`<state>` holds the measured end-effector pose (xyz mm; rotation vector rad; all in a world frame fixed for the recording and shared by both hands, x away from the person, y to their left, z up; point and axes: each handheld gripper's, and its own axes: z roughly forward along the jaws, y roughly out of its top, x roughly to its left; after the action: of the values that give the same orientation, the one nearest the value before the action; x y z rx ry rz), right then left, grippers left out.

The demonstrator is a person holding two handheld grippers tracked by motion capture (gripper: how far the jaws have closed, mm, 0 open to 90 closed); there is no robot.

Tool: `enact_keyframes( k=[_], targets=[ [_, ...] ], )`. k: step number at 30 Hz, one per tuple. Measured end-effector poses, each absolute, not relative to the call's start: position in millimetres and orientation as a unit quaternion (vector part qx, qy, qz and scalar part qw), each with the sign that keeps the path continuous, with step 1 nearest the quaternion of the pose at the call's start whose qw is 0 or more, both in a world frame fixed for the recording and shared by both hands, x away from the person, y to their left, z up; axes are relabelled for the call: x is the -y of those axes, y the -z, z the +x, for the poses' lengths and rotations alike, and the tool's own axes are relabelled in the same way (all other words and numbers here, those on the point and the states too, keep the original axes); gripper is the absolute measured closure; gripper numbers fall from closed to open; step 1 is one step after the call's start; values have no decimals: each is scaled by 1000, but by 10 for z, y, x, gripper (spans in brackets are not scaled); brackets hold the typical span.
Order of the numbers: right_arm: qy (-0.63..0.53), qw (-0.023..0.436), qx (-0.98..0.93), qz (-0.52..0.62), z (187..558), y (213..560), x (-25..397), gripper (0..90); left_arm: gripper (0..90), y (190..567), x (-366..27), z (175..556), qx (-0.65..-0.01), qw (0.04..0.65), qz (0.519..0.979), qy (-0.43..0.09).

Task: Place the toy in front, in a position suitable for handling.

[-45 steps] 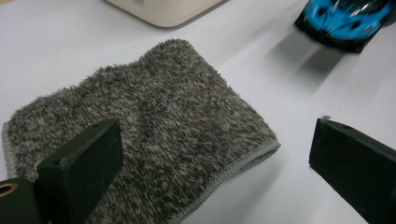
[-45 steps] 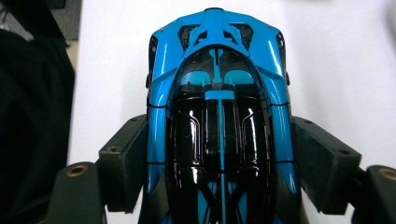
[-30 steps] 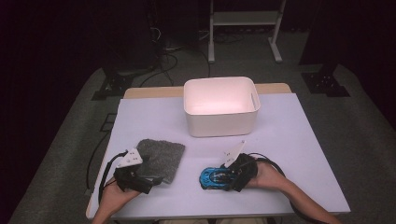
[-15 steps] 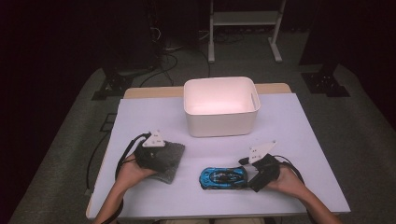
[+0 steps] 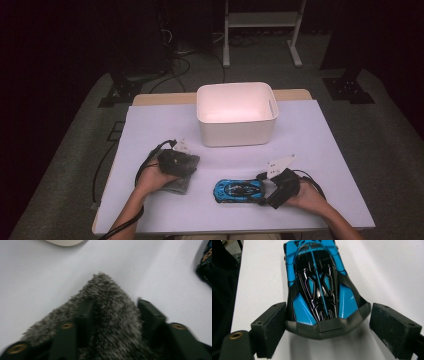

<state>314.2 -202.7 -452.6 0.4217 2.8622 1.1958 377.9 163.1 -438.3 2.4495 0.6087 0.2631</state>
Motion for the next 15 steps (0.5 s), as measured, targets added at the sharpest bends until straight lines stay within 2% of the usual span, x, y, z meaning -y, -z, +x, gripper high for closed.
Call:
enact_keyframes(
  k=[1, 2, 3, 4, 9, 15],
  targets=[
    [-379, 6, -916, 133, 3140, 4537, 2011, 138, 571, 4381, -1647, 3781, -233, 300, 919, -103],
    [-376, 6, -918, 130, 3137, 4550, 1981, 139, 685, 4380, -1655, 3779, -235, 301, 918, -108],
    [-376, 6, -918, 130, 3137, 4550, 1981, 139, 685, 4375, -1662, 3780, -231, 299, 919, -110],
    [-374, 11, -919, 127, 3135, 4547, 1966, 143, 750, 4345, -1675, 3766, -229, 302, 919, -110],
    [-379, 11, -917, 126, 3136, 4542, 1969, 158, 777, 4209, -1672, 3642, -204, 333, 915, -99],
    [-375, 5, -919, 123, 3140, 4553, 1958, 184, 777, 3992, -1363, 3256, -124, 389, 910, -76]
  ],
)
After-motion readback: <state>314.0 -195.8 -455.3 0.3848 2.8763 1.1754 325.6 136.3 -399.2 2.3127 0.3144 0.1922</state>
